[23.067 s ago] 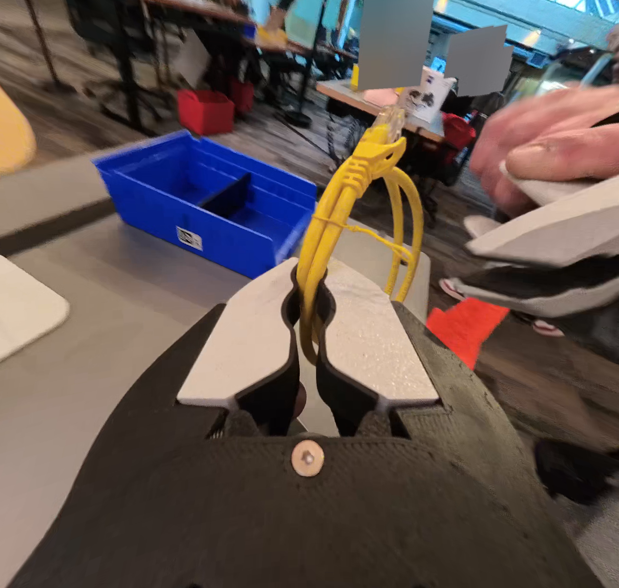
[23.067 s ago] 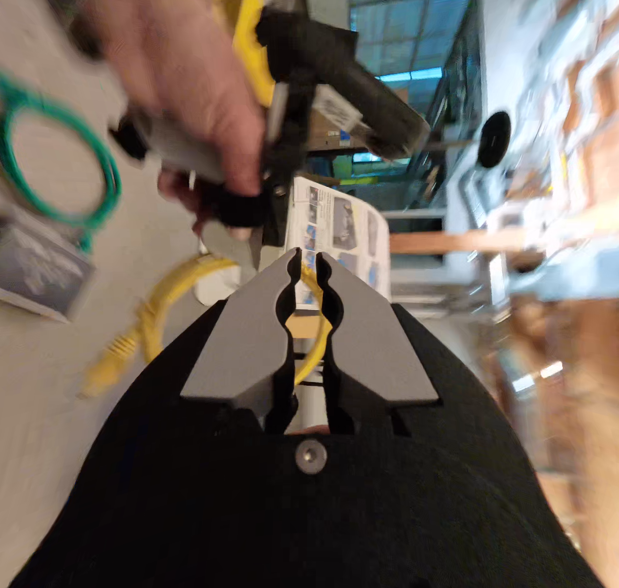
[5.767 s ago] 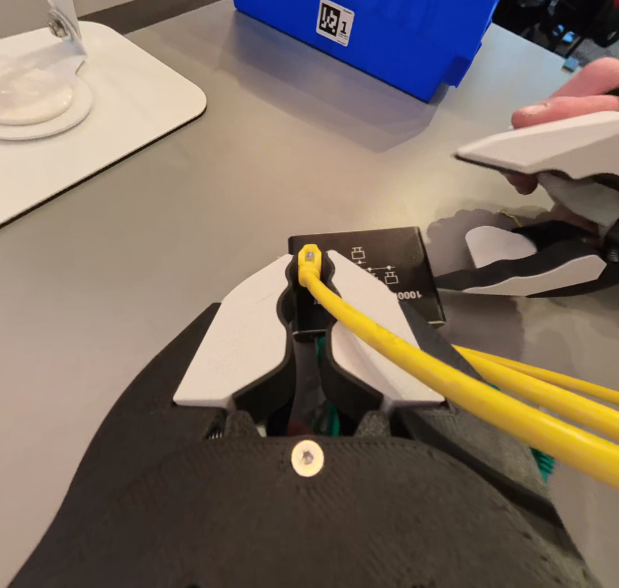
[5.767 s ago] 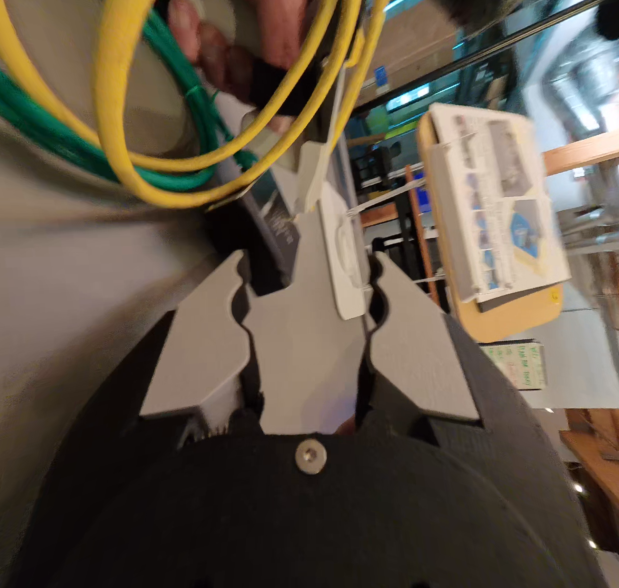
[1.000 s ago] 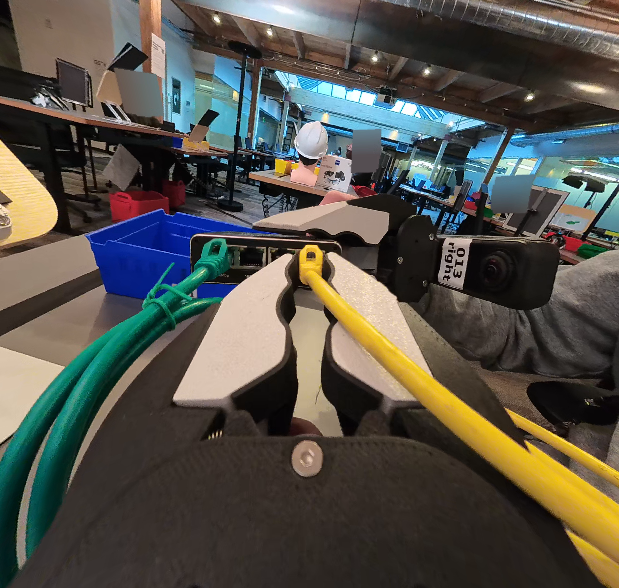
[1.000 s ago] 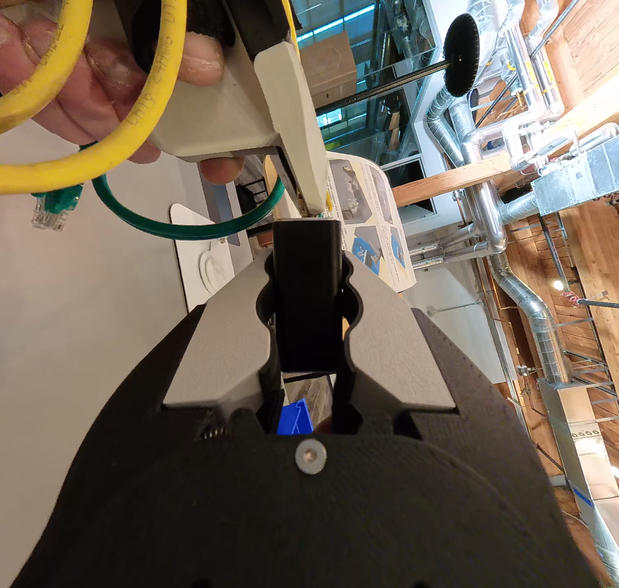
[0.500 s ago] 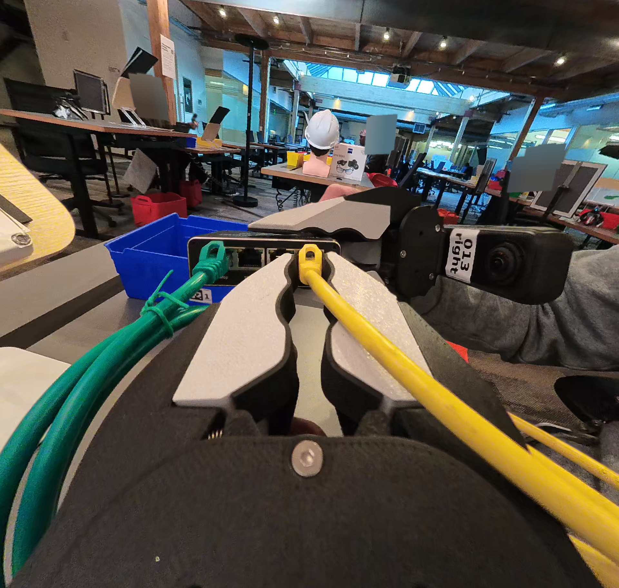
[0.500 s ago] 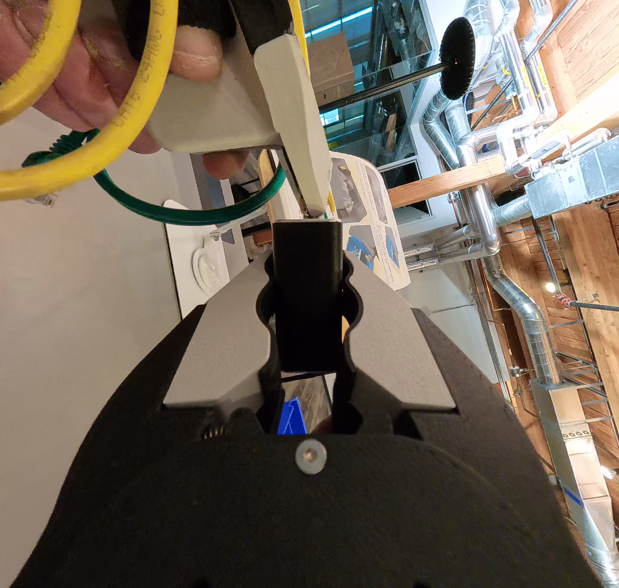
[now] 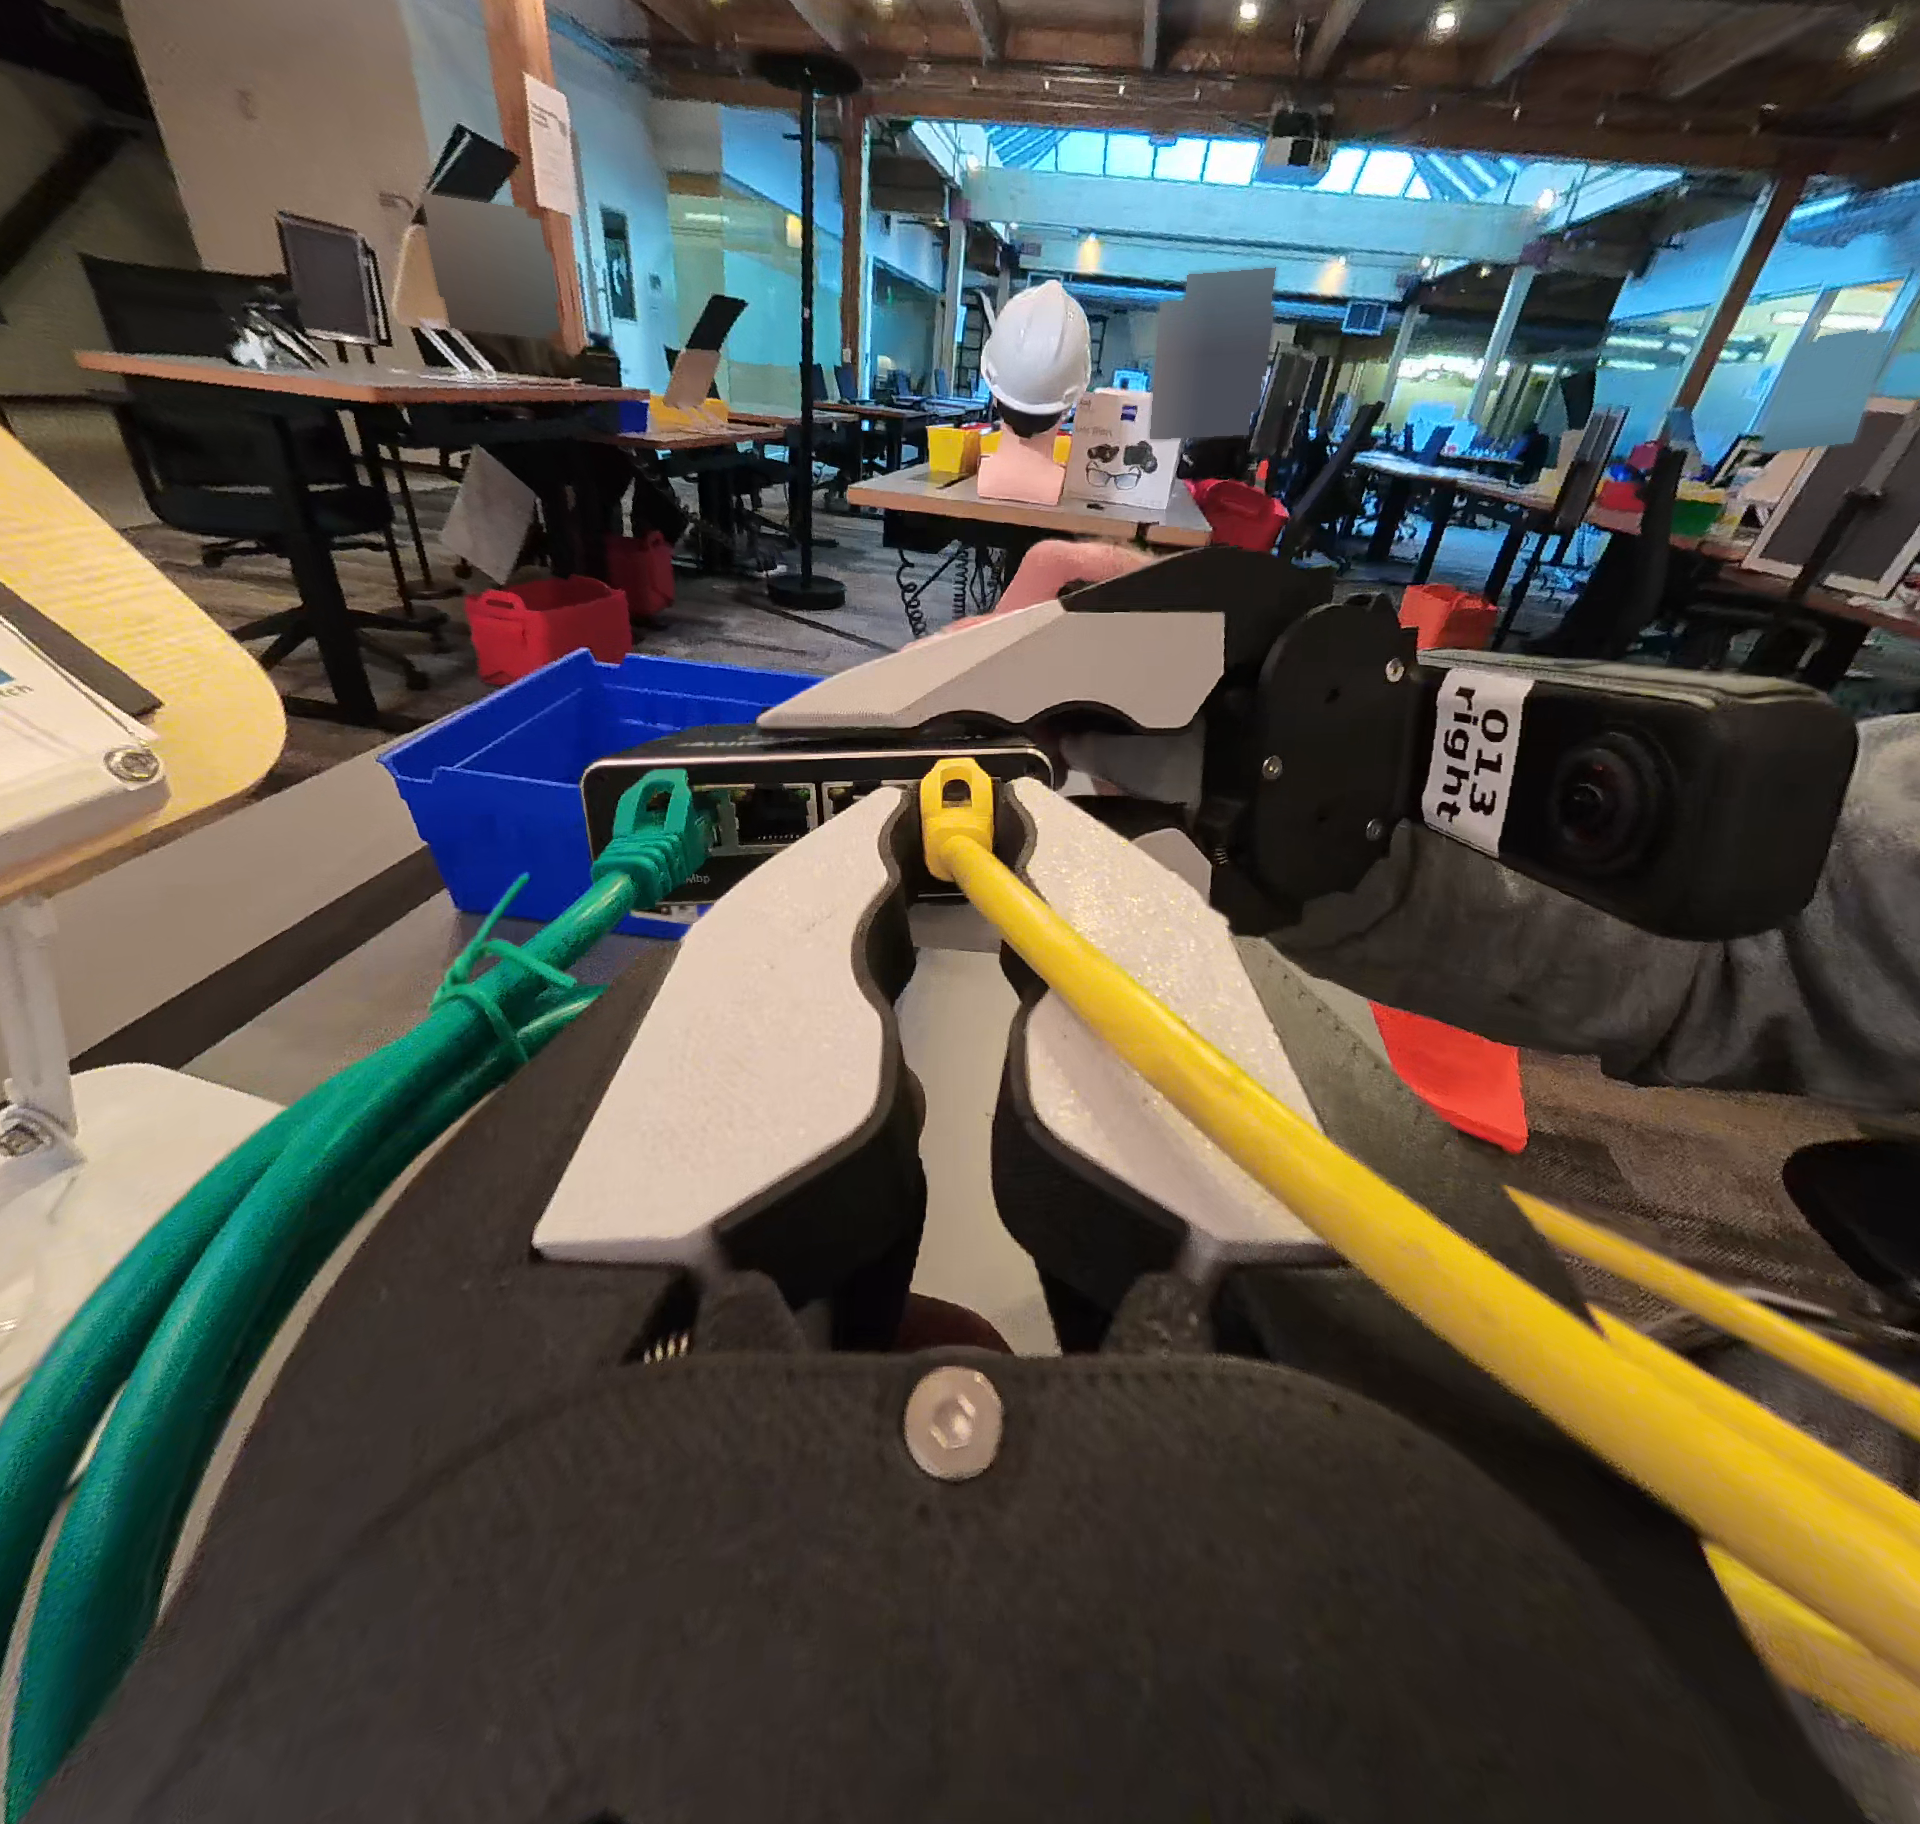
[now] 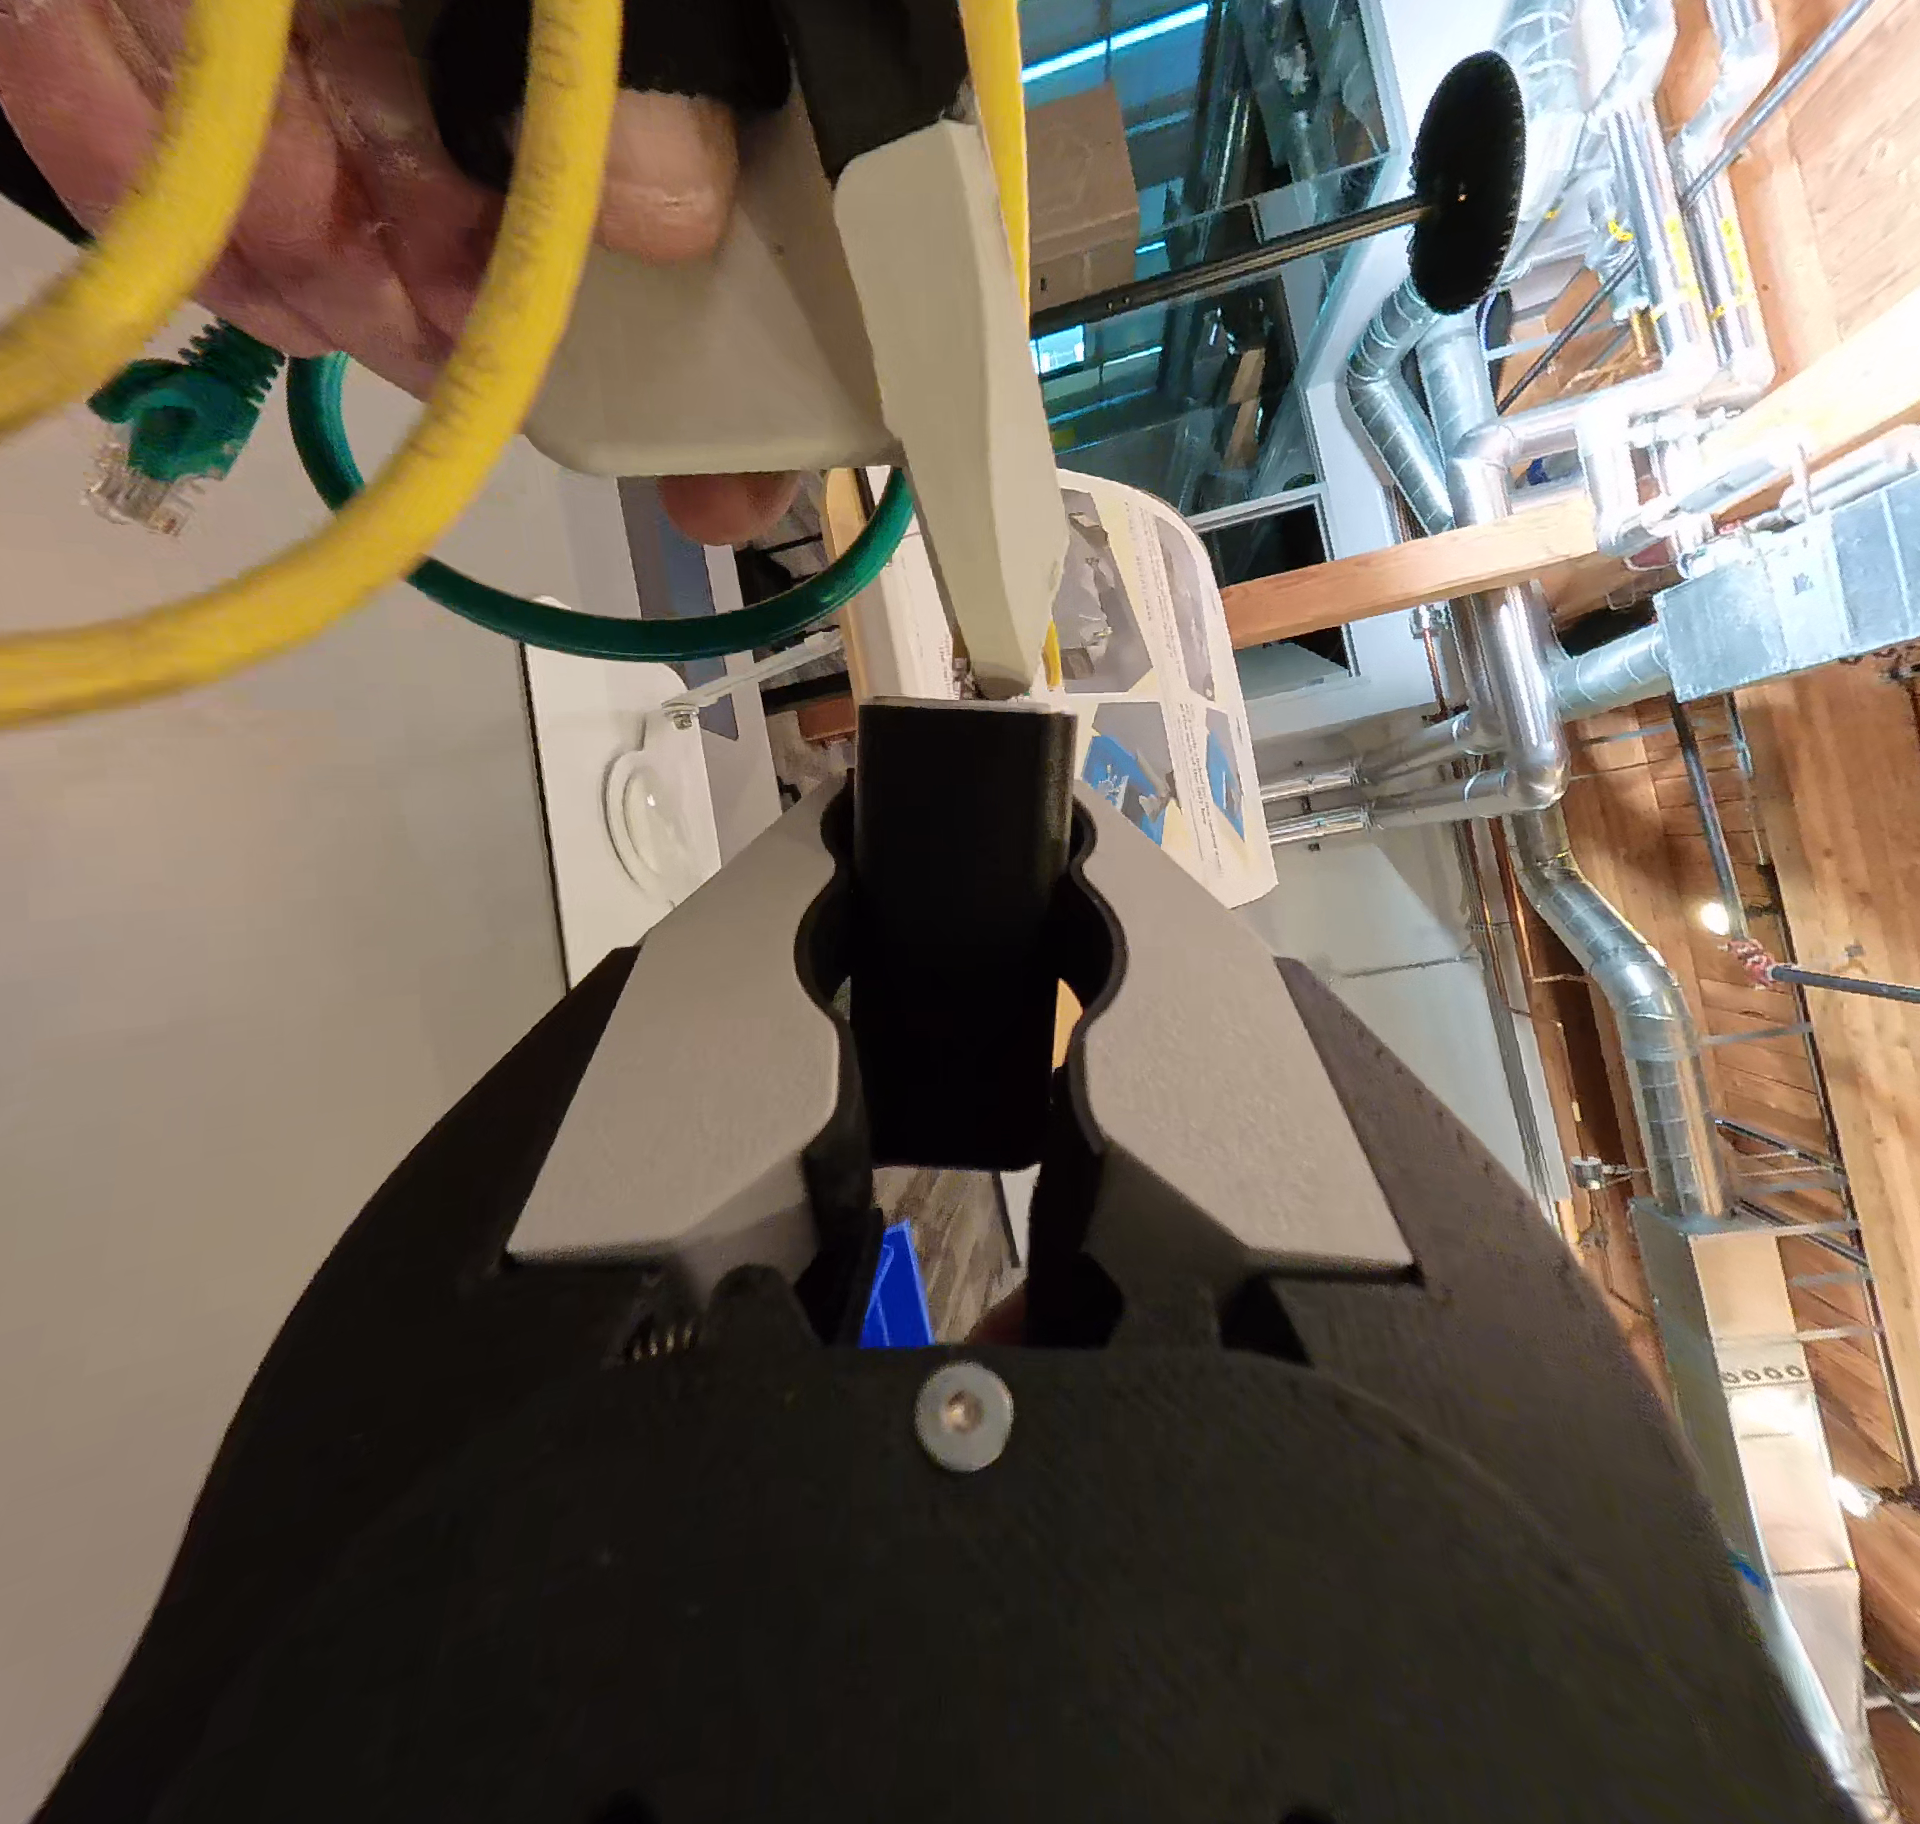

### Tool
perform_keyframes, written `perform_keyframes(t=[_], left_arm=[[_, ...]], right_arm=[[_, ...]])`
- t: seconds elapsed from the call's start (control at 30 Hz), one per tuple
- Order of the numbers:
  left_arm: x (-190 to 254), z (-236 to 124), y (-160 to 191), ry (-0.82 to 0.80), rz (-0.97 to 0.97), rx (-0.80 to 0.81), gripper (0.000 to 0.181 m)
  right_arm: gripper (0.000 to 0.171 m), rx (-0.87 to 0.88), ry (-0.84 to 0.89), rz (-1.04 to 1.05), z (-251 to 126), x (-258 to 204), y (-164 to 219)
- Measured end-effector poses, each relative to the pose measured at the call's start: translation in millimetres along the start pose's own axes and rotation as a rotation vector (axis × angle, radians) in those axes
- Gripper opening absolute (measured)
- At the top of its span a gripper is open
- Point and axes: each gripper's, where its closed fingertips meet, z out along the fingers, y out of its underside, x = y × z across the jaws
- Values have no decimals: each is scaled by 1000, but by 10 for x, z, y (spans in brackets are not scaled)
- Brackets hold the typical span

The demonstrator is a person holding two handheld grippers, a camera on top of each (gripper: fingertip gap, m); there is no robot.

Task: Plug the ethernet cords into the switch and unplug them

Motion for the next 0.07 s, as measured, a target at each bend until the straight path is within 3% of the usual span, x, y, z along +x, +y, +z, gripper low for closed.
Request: perform_keyframes(t=[0.07], left_arm=[[25, -4, -31, 18, -10, 9, 13]], right_arm=[[31, 5, 4, -3, -26, 28, -27]])
